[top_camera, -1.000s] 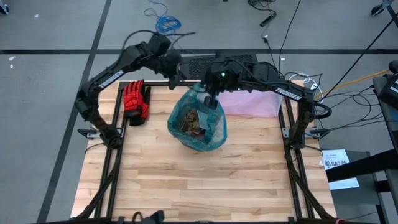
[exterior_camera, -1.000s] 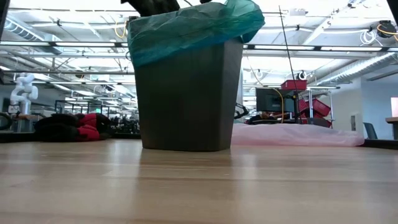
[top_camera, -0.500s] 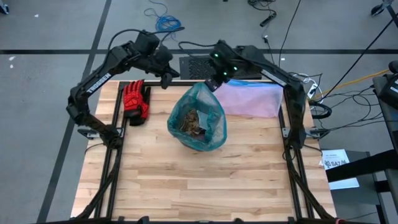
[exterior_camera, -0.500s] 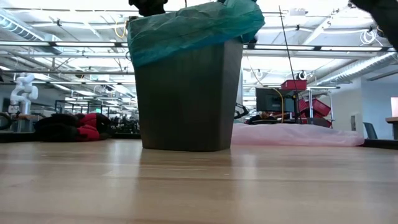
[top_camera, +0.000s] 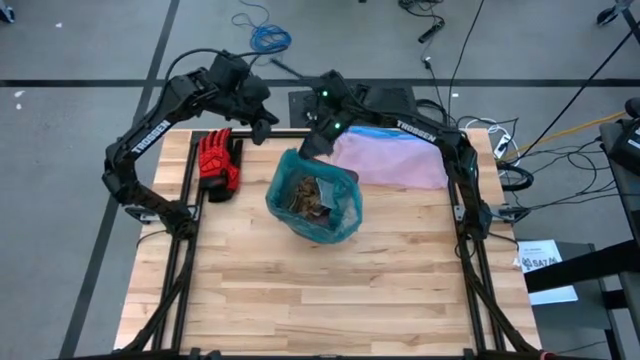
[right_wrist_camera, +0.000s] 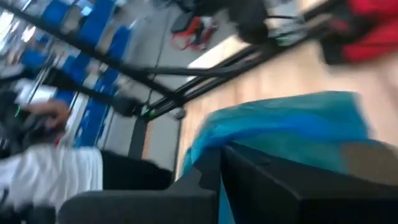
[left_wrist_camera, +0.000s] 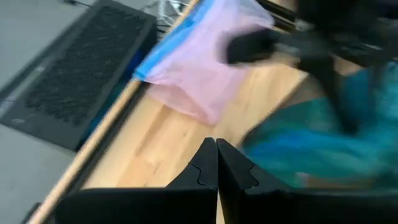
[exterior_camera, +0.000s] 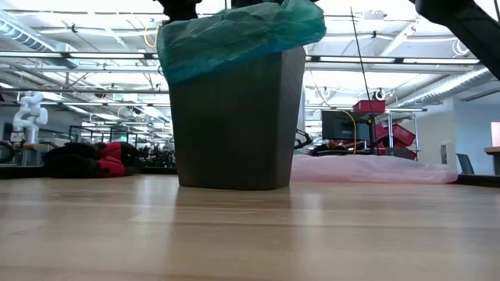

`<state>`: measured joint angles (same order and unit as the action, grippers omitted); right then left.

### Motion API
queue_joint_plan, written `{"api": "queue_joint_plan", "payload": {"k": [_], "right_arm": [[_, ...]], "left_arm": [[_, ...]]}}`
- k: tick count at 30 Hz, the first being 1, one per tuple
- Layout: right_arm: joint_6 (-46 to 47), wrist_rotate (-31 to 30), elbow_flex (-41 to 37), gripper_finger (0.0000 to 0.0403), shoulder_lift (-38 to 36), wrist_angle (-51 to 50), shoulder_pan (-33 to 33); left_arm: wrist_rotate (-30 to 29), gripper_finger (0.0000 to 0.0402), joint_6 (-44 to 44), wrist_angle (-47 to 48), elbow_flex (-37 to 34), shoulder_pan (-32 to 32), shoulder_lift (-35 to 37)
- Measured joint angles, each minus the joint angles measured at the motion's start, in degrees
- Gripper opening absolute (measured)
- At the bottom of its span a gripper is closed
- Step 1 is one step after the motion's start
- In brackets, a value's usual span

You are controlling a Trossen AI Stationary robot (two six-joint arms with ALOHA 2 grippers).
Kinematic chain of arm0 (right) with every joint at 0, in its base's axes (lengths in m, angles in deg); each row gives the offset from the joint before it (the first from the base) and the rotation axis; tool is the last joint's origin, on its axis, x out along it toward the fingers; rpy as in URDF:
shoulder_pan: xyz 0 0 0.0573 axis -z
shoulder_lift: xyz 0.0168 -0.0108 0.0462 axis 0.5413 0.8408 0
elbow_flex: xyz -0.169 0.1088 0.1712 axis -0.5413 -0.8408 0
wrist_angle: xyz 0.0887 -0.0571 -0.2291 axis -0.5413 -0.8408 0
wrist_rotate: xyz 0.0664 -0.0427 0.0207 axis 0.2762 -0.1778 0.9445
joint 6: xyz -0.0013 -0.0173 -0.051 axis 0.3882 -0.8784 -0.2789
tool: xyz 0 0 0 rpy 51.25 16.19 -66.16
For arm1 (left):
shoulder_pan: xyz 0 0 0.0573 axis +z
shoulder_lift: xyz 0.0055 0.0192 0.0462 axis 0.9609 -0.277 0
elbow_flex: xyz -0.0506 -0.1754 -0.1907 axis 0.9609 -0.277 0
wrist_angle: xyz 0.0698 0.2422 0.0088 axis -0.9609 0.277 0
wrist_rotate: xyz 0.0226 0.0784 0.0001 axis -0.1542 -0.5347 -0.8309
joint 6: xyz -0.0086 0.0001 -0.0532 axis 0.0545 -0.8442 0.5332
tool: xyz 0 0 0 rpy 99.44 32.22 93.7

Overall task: Place trash/remove bag and relplace
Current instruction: Remove the blue trash bag from the black trash bin

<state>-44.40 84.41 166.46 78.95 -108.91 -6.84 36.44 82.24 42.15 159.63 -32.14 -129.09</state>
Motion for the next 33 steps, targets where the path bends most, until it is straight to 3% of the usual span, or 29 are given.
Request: {"api": "queue_joint_plan", "payload": {"k": [8,14,17,22,26,33], "right_arm": [[-13.11,-2.13,0.0,0.0,-2.48,0.01,-8.41],[-23.12,-16.26,0.0,0.0,-3.91,-6.41,-13.11],[-23.42,-23.61,0.0,0.0,-4.43,-9.91,-14.08],[-13.9,-26.71,0.0,0.0007,-5.44,-13.04,-12.94],[-2.13,-26.01,0.0,0.0046,-5.88,-13.28,-10.39],[13.25,-12.08,0.0,0.0141,-5.86,-9.56,-4.58]], "left_arm": [[-0.96,0.0,-0.03,0.31,0.0,0.59,1.49],[2.99,0.0,-1.79,1.02,0.0,0.14,1.48],[4.3,0.0,-3.04,1.1,0.0,-0.49,1.48],[4.32,0.0,-3.0,1.25,0.0,-0.39,1.48],[4.3,0.0,-2.98,1.58,0.0,-0.2,1.48],[4.1,0.0,-2.97,4.5,0.0,-0.17,1.46]]}}
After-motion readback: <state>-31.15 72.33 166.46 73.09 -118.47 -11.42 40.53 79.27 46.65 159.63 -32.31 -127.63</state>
